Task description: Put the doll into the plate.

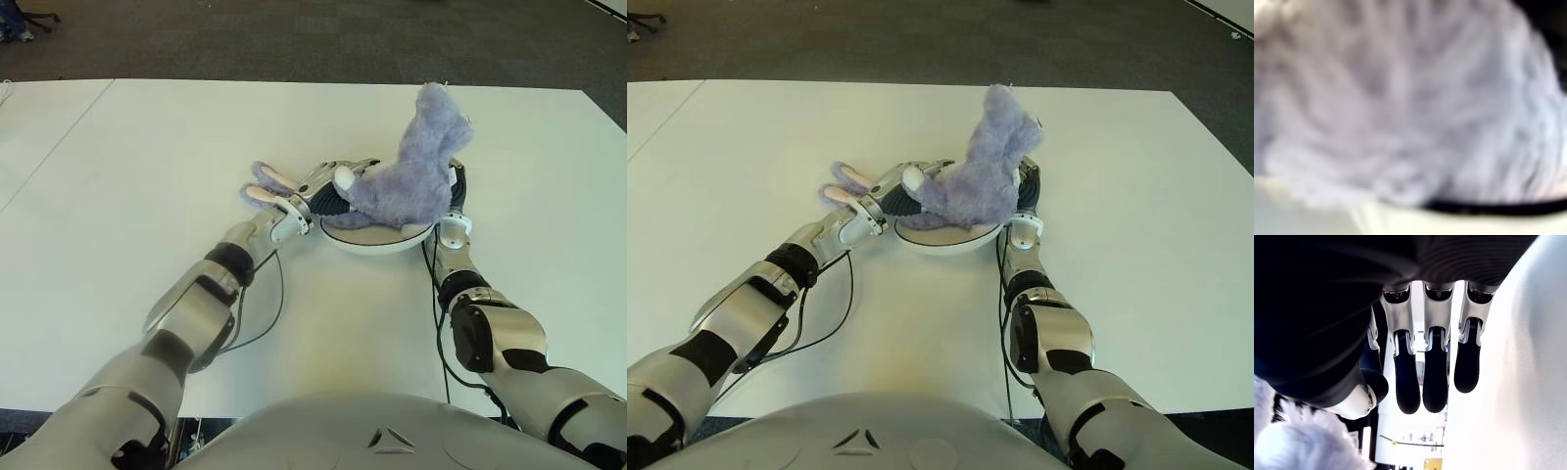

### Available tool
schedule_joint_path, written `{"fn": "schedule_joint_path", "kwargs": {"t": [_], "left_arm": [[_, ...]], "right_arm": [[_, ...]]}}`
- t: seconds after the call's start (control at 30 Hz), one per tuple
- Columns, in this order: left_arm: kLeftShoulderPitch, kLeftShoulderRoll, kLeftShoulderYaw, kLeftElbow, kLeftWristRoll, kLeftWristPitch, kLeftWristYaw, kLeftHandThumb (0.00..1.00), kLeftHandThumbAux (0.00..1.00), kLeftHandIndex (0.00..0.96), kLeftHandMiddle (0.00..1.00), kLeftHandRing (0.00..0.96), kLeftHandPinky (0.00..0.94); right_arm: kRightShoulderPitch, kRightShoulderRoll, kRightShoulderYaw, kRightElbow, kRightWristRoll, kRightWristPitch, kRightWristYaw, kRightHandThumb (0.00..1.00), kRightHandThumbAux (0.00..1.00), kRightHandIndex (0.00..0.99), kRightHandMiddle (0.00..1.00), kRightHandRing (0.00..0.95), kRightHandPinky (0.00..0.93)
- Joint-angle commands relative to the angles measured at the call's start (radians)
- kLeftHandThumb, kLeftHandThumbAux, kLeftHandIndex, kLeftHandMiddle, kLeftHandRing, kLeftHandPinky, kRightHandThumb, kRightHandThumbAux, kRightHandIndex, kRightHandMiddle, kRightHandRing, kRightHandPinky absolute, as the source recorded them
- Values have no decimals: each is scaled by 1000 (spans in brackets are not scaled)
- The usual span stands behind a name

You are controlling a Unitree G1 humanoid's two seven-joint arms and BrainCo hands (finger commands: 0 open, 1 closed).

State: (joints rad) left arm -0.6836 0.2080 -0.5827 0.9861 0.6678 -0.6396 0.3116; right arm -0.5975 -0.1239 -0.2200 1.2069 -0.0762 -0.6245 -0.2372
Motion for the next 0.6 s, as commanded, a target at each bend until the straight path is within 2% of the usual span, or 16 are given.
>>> {"fn": "schedule_joint_path", "kwargs": {"t": [0.03, 0.1, 0.17, 0.43, 0.6], "left_arm": [[117, 107, -77, -13, 77, 34, -158, 149, 245, 0, 0, 0, 0], [121, 124, -79, -55, 76, 22, -157, 168, 197, 0, 0, 0, 0], [121, 120, -91, -38, 87, 18, -130, 183, 185, 0, 0, 0, 0], [148, 144, -93, -122, 71, 5, -147, 232, 164, 0, 0, 0, 0], [154, 152, -95, -143, 72, -1, -147, 239, 163, 0, 0, 0, 0]], "right_arm": [[240, 103, 8, 144, -5, 87, 5, 683, 727, 420, 467, 467, 430], [240, 103, 9, 144, -6, 87, 4, 682, 728, 419, 452, 455, 425], [239, 102, 10, 145, -7, 88, 4, 681, 728, 419, 449, 454, 433], [237, 102, 7, 145, -4, 97, 2, 681, 728, 420, 464, 471, 458], [235, 101, 6, 146, -2, 104, 5, 680, 728, 419, 451, 456, 421]]}}
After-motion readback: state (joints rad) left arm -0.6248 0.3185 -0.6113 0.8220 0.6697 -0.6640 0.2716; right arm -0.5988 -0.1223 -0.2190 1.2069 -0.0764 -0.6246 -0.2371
